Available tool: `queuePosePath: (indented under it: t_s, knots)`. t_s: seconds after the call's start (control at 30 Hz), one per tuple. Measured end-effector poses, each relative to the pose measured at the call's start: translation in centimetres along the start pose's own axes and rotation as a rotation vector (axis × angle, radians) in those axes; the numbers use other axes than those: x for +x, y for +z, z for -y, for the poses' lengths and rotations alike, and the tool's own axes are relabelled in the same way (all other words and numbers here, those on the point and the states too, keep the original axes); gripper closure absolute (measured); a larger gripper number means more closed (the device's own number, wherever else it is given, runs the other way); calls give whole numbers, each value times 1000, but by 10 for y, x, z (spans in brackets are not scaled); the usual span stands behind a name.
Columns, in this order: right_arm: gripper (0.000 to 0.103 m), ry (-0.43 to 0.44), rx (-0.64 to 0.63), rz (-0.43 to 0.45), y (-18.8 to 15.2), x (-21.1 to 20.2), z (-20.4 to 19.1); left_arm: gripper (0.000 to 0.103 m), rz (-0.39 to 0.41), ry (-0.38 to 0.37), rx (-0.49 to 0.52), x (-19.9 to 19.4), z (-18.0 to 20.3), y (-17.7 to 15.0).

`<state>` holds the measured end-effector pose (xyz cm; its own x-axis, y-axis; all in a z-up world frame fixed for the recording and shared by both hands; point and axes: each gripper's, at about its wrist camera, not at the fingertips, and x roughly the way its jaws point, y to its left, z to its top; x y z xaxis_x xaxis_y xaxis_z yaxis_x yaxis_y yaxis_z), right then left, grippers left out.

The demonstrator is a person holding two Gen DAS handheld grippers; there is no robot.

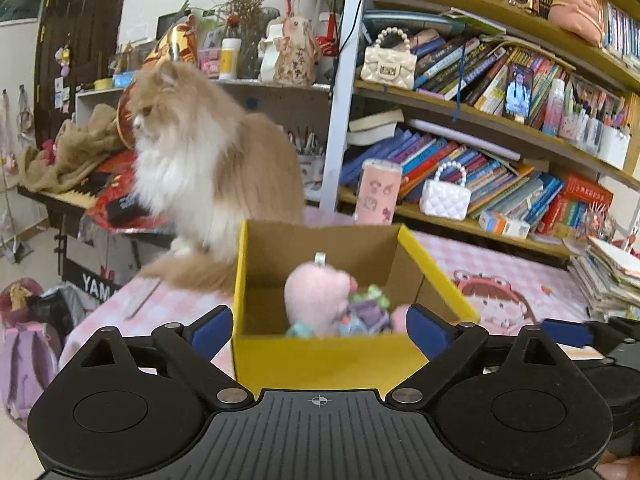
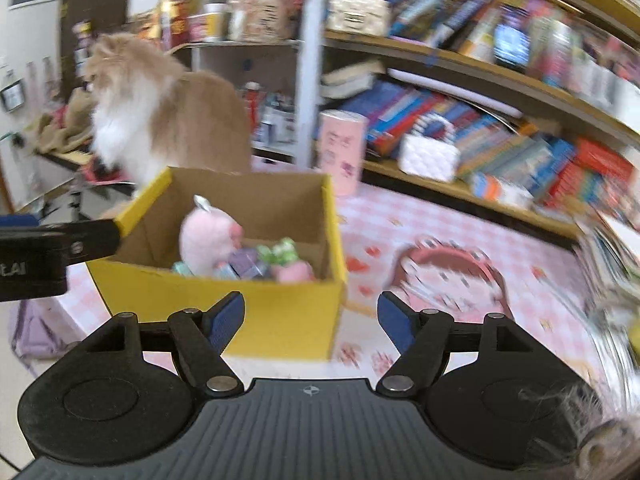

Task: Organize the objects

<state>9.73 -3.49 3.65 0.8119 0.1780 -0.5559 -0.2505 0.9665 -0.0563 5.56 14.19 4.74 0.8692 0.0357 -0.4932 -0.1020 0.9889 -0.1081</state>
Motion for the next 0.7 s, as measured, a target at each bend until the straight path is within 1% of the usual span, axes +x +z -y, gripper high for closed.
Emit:
queuePosePath:
  t_s: [0.1, 0.23, 0.33, 0.43, 0.53, 0.6, 0.67, 0.7]
  knots:
    - [31, -61, 57, -5, -20, -16, 5, 8, -13, 35, -1, -7, 2, -16]
    - [31, -148, 123, -10, -47, -37, 16, 8, -52, 37, 14, -13, 12, -37]
    - [31, -208, 169, -28, -67, -52, 25, 8, -100, 1, 43, -14, 25, -50]
    - [29, -249, 216, -67, -85, -63, 35, 7, -125, -42, 98, -17, 42, -58]
    - [24, -287, 263, -98, -97, -71, 46, 7, -138, -68, 157, -20, 60, -62]
    - [23, -314, 282, -101, -102, -77, 53, 7, -145, -86, 182, -21, 70, -66]
    - [17, -340, 304, -106, -107, -83, 61, 7, -158, -96, 204, -20, 80, -69]
    - [16, -351, 314, -108, -109, -86, 64, 7, -165, -100, 216, -20, 86, -71]
